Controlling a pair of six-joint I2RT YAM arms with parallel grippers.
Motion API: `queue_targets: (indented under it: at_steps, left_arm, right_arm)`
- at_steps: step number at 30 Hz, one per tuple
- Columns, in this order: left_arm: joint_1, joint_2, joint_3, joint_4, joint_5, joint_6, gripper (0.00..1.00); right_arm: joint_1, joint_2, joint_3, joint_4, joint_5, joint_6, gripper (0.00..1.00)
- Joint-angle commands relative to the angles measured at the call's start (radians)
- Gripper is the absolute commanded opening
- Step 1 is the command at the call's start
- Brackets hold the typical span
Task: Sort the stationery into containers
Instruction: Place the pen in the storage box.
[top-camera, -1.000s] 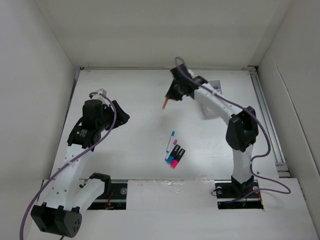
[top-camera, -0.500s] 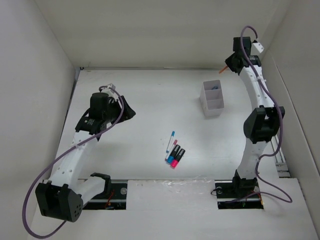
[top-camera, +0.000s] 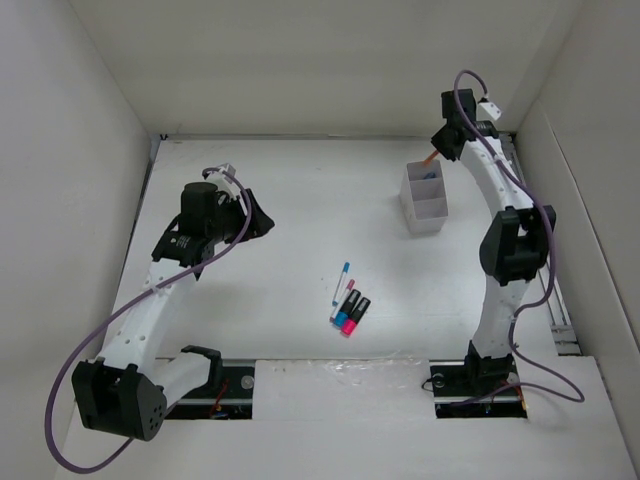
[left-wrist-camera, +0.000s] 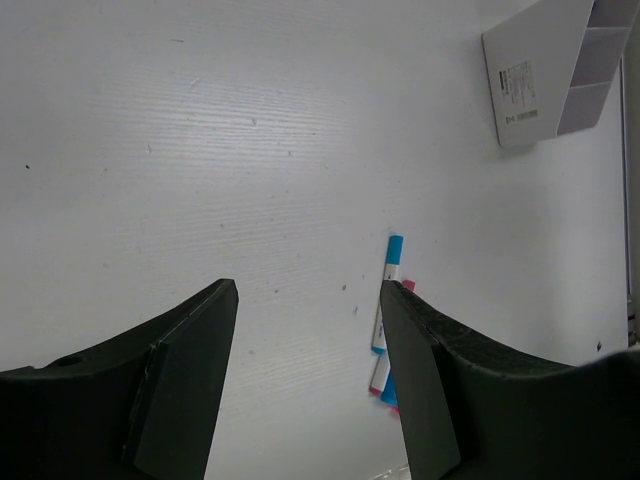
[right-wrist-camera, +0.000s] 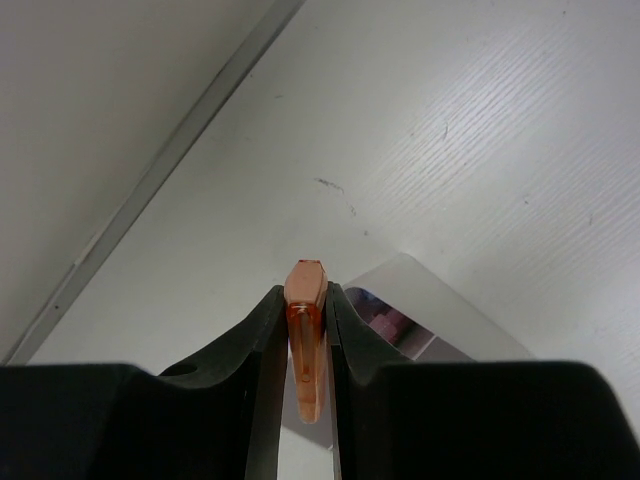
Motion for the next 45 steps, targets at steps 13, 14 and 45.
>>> queue_targets:
  at_steps: [13,14,45]
  left_arm:
    - [-0.004,-0.028,0.006,0.013,0.019,0.022,0.56]
    - [-0.004,-0.028,0.006,0.013,0.019,0.022,0.56]
    - [-0.004,-0.067,0.006,-0.03,-0.033,0.022,0.56]
  right_arm:
    - [0.04,0.008,-0.033,0.036,0.039,0.083,0.06]
    - [0.04,0.008,-0.033,0.036,0.039,0.083,0.06]
    - [0.279,-0.377,-0.421,0.103,-0.141,0.009,0.06]
